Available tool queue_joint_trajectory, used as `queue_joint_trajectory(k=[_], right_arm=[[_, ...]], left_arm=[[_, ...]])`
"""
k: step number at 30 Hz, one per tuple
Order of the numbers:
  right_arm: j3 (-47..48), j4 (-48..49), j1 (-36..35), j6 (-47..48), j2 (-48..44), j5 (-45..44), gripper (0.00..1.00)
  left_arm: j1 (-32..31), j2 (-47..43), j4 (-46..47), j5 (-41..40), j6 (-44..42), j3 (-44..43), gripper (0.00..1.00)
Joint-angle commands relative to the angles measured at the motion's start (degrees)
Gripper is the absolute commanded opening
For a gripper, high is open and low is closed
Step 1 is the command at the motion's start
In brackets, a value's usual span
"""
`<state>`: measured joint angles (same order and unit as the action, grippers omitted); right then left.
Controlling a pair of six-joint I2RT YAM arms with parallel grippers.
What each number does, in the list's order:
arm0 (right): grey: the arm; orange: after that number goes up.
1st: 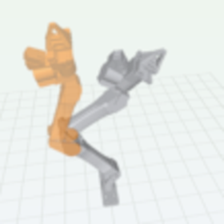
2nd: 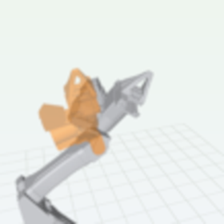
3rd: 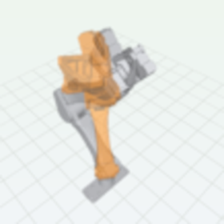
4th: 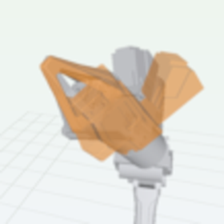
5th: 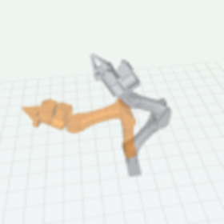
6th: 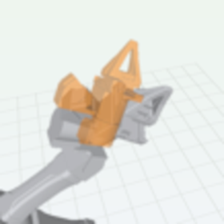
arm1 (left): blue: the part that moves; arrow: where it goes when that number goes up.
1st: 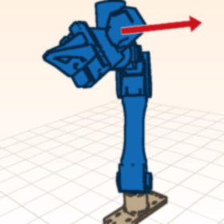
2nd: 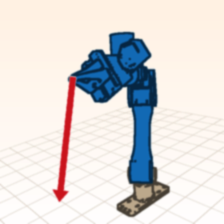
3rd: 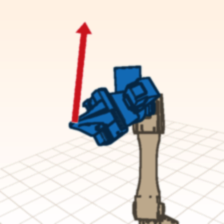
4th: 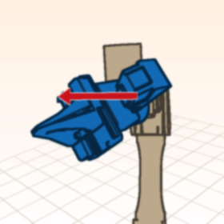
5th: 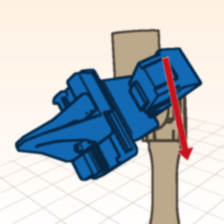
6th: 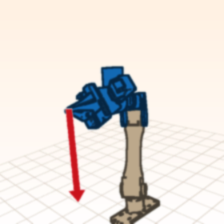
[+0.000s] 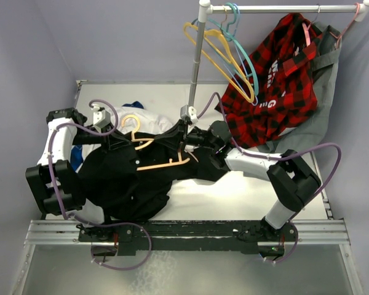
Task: Place the shirt on the hanger
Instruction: Hang the shirt on the hanger.
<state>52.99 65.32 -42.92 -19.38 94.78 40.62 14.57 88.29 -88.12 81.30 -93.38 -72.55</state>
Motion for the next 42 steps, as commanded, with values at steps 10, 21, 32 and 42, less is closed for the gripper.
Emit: queue_joint_trajectory(k=[10, 21, 32, 42], right_arm=[[-3.24, -8.96, 3.87, 7.61, -14.24, -11.2, 0.95], [-24.36, -0.55, 29.6, -22.02, -23.47, -14.92, 1.0], [-36.09, 2.11, -0.31, 14.04, -29.13, -22.58, 1.0], [-34.13, 34.57, -9.86, 36.95, -1.57, -37.2, 0.99]], left_arm=[[2.3, -1.58, -0.65, -2.47, 2.1, -11.44, 0.0], [2.6, -1.53, -0.57, -0.53, 3.0, -18.91, 0.0], [2.52, -0.4, -0.57, 3.53, 6.84, -24.78, 0.0], [2.45, -1.56, -0.57, 5.04, 8.53, -25.43, 0.0]])
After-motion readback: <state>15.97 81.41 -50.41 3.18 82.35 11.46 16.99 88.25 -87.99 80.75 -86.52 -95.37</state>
